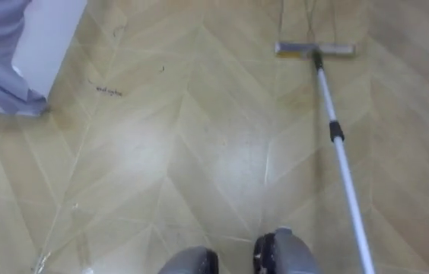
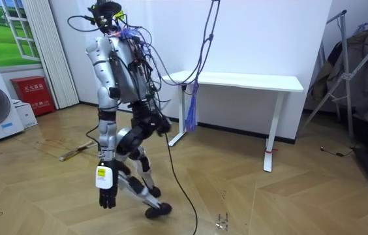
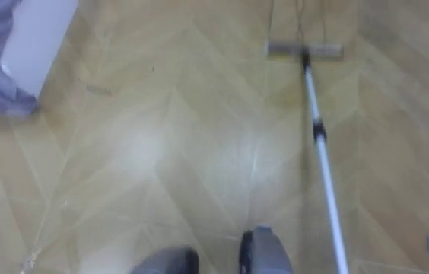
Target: Mop floor
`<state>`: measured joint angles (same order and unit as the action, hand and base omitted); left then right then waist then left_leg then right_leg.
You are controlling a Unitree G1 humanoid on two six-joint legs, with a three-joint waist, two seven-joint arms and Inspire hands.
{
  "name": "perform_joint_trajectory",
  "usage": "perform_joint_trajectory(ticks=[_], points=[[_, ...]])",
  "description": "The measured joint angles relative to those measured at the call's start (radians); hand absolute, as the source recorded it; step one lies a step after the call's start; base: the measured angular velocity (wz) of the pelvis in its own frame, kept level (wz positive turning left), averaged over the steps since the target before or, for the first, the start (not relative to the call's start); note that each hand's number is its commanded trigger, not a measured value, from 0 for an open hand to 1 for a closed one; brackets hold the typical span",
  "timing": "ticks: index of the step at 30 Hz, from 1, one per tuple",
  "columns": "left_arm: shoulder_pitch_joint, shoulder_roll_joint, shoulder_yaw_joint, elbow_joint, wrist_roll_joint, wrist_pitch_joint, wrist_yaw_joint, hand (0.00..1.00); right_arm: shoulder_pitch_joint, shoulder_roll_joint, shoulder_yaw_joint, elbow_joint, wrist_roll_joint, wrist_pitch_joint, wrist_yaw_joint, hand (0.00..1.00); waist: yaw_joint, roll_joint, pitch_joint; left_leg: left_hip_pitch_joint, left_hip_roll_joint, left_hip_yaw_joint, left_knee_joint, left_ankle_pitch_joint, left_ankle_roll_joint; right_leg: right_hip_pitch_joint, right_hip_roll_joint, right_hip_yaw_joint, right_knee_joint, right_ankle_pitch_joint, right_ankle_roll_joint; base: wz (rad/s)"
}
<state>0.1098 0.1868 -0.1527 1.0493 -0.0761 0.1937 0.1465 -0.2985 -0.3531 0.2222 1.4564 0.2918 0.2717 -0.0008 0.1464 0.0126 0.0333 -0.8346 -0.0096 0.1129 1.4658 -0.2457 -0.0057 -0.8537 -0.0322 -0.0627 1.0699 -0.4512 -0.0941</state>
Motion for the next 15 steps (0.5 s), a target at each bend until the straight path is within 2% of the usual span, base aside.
perform_joint_trajectory(ticks=[1, 2, 3, 4, 5, 6, 7, 8, 9, 10, 11, 12, 13, 14, 15], points=[[0.0, 0.004, -0.002, -0.019, 0.001, -0.002, 0.0, 0.0, -0.039, -0.01, 0.006, -0.005, 0.026, -0.021, 0.003, 1.0, 0.012, -0.011, 0.0052, -0.069, 0.013, -0.004, 0.001, -0.01, 0.014, 0.007, 0.002, 0.0, 0.017, -0.028, -0.002, 0.0], [-0.004, 0.004, -0.001, -0.018, 0.002, -0.004, -0.001, 0.0, -0.071, -0.009, 0.006, -0.022, 0.054, -0.039, 0.005, 1.0, 0.032, -0.021, 0.0066, -0.122, 0.028, -0.01, -0.08, -0.043, 0.028, 0.026, 0.004, 0.001, 0.017, -0.044, 0.007, 0.0], [-0.003, 0.004, -0.002, -0.017, 0.001, -0.004, -0.002, 0.0, -0.085, -0.004, 0.006, -0.023, 0.069, -0.047, 0.009, 1.0, 0.038, -0.024, 0.0048, -0.137, 0.031, -0.012, -0.144, -0.055, 0.025, 0.039, 0.004, 0.003, 0.012, -0.054, 0.01, 0.0], [0.001, 0.004, -0.002, -0.014, 0.001, -0.004, -0.008, 0.0, -0.093, 0.002, 0.007, -0.022, 0.101, -0.056, 0.028, 1.0, 0.048, -0.028, 0.0042, -0.142, 0.032, -0.02, -0.313, -0.062, 0.023, 0.081, 0.003, 0.004, -0.009, -0.075, 0.02, 0.09], [0.009, 0.004, -0.002, -0.014, 0.001, -0.005, -0.021, 0.0, -0.083, 0.006, 0.012, -0.021, 0.135, -0.055, 0.043, 1.0, 0.05, -0.026, 0.0024, -0.131, 0.033, -0.032, -0.494, -0.052, 0.019, 0.134, 0.001, 0.002, -0.041, -0.098, 0.033, 0.12], [0.011, 0.004, 0.0, -0.013, 0.002, -0.005, -0.028, 0.0, -0.071, 0.008, 0.011, -0.022, 0.144, -0.055, 0.05, 1.0, 0.049, -0.026, 0.0023, -0.129, 0.034, -0.033, -0.545, -0.016, 0.036, 0.161, -0.005, -0.001, -0.057, -0.111, 0.042, 0.24], [0.019, 0.005, 0.002, -0.013, 0.002, -0.005, -0.045, 0.0, -0.027, 0.009, 0.01, -0.022, 0.159, -0.056, 0.064, 1.0, 0.039, -0.026, -0.0034, -0.118, 0.024, -0.027, -0.582, 0.014, 0.052, 0.218, -0.023, -0.006, -0.091, -0.13, 0.065, 0.54], [0.017, 0.003, 0.004, -0.011, 0.003, -0.004, -0.061, 0.0, 0.029, 0.002, 0.01, -0.021, 0.171, -0.056, 0.075, 1.0, 0.018, -0.019, -0.0113, -0.087, 0.004, -0.015, -0.582, -0.017, 0.104, 0.26, -0.04, -0.005, -0.107, -0.143, 0.084, 0.65], [0.012, 0.002, 0.008, -0.01, 0.004, -0.004, -0.068, 0.0, 0.057, -0.001, 0.01, -0.016, 0.172, -0.058, 0.08, 1.0, 0.014, -0.017, -0.0115, -0.074, -0.009, -0.009, -0.579, -0.03, 0.123, 0.27, -0.048, 0.006, -0.094, -0.14, 0.087, 0.73], [-0.004, 0.0, 0.014, -0.009, 0.009, -0.004, -0.071, 0.0, 0.107, -0.009, 0.011, 0.012, 0.171, -0.061, 0.09, 1.0, -0.002, -0.017, -0.012, -0.04, -0.044, 0.004, -0.575, -0.063, 0.151, 0.269, -0.077, 0.024, -0.033, -0.116, 0.119, 0.5], [-0.01, -0.003, 0.014, -0.012, 0.022, -0.009, -0.071, 0.0, 0.162, -0.017, 0.013, 0.03, 0.164, -0.064, 0.09, 1.0, -0.014, -0.01, -0.0155, -0.007, -0.068, 0.018, -0.569, -0.098, 0.17, 0.252, -0.091, 0.048, 0.055, -0.06, 0.138, 0.39], [-0.011, -0.006, 0.014, -0.015, 0.029, -0.017, -0.071, 0.0, 0.194, -0.022, 0.014, 0.031, 0.161, -0.068, 0.087, 1.0, -0.019, 0.001, -0.0225, 0.004, -0.077, 0.017, -0.564, -0.115, 0.178, 0.239, -0.091, 0.063, 0.096, -0.026, 0.143, 0.15], [-0.013, -0.012, 0.016, -0.02, 0.044, -0.03, -0.07, 0.0, 0.249, -0.031, 0.02, 0.031, 0.159, -0.074, 0.081, 1.0, -0.029, 0.024, -0.0315, 0.027, -0.088, 0.013, -0.564, -0.143, 0.189, 0.203, -0.089, 0.074, 0.152, 0.017, 0.145, -0.07], [-0.014, -0.013, 0.024, -0.02, 0.049, -0.041, -0.064, 0.0, 0.287, -0.027, 0.02, 0.031, 0.152, -0.075, 0.073, 1.0, -0.039, 0.043, -0.0324, 0.051, -0.092, 0.013, -0.572, -0.163, 0.195, 0.152, -0.085, 0.082, 0.192, 0.019, 0.141, -0.13], [-0.014, -0.013, 0.03, -0.021, 0.049, -0.042, -0.06, 0.0, 0.306, -0.021, 0.018, 0.031, 0.151, -0.075, 0.067, 1.0, -0.046, 0.051, -0.032, 0.065, -0.094, 0.012, -0.577, -0.169, 0.197, 0.127, -0.082, 0.078, 0.203, 0.018, 0.14, -0.25]])
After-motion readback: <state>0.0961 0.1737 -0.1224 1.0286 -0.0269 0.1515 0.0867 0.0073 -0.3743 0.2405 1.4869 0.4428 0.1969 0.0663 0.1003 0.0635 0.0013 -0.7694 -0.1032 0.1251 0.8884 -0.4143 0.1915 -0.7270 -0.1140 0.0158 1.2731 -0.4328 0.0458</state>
